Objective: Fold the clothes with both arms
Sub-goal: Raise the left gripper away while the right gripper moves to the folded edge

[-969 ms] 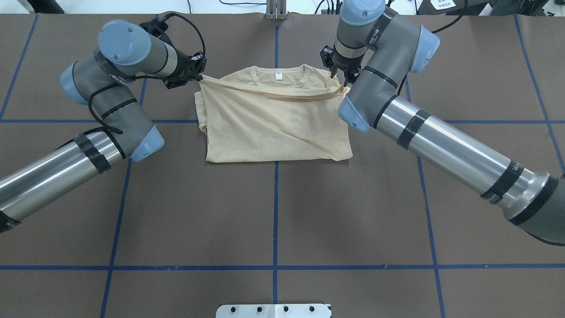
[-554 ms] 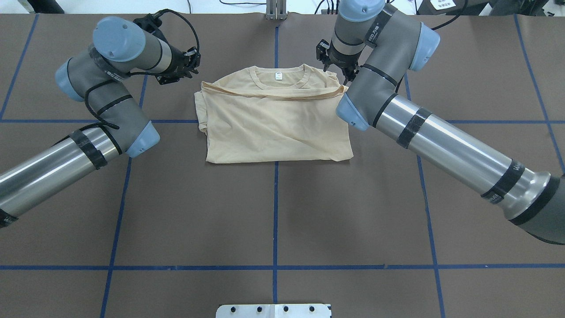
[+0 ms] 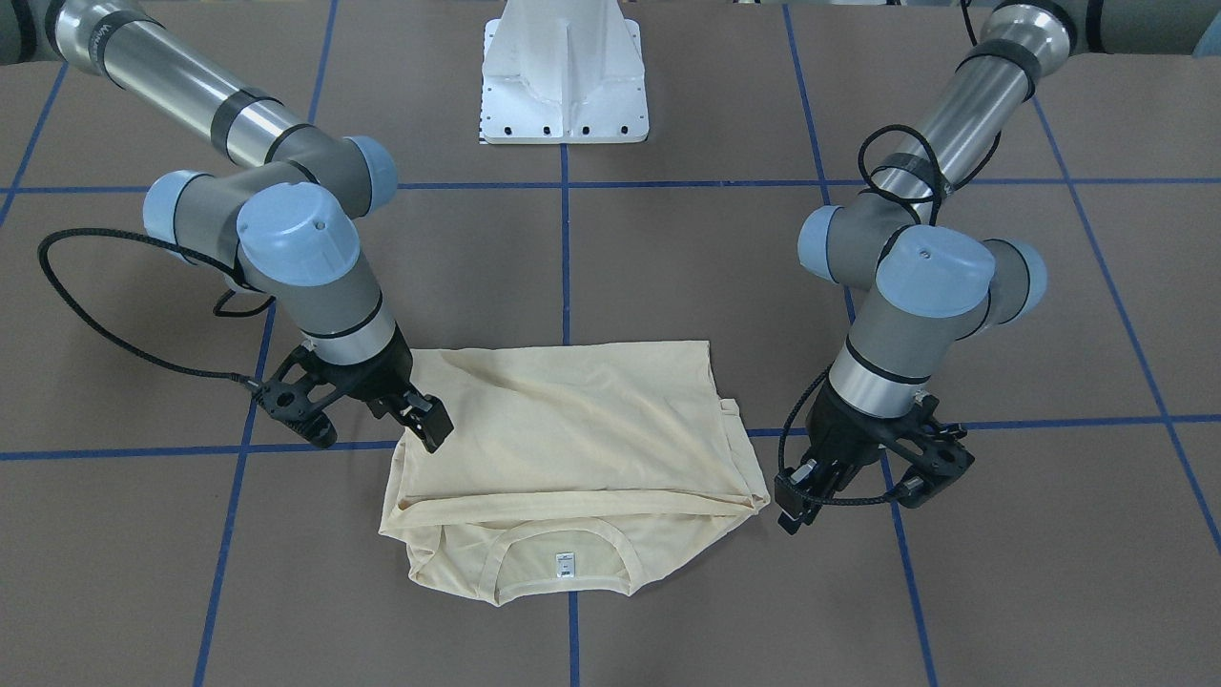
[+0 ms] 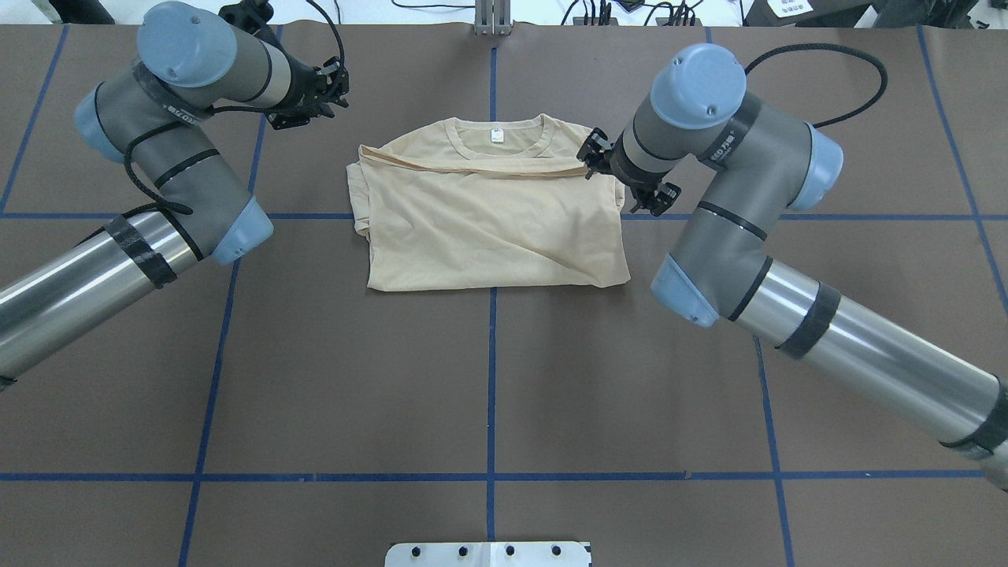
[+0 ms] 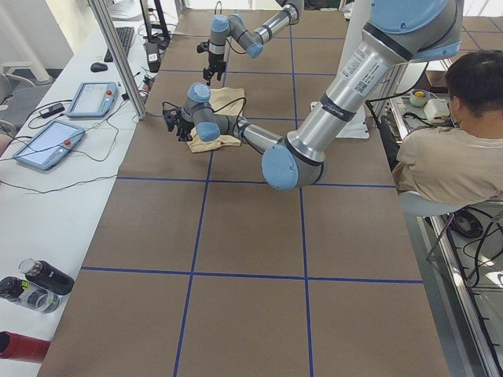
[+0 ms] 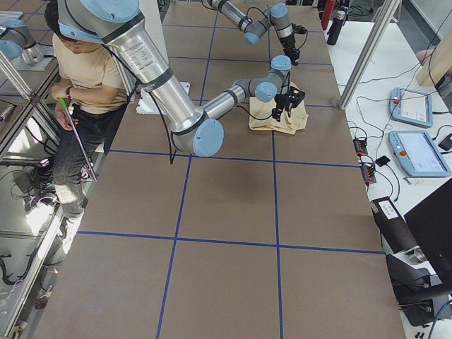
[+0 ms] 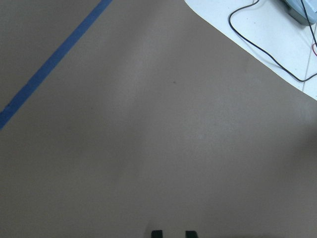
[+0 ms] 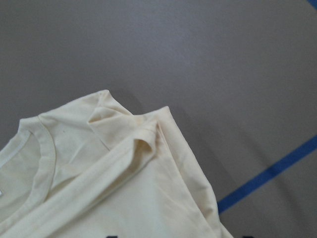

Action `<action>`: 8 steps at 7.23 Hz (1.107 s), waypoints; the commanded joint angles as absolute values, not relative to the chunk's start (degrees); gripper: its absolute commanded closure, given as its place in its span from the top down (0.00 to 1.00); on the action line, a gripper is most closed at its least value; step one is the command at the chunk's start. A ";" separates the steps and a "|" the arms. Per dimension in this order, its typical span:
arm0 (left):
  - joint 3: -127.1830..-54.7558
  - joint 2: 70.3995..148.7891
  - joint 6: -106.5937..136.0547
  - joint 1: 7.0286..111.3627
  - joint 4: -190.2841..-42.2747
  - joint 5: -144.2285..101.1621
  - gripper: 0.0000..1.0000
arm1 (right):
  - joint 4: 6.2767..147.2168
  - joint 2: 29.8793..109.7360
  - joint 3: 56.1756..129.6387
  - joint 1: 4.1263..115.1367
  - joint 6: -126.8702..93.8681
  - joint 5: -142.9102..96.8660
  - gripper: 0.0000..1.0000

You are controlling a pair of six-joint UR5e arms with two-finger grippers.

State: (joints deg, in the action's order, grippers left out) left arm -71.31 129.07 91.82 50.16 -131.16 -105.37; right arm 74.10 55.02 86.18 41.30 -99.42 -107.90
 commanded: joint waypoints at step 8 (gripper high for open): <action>-80.33 123.84 92.29 50.01 -130.43 -105.21 0.36 | 74.09 63.54 93.51 30.59 -119.62 -92.29 0.85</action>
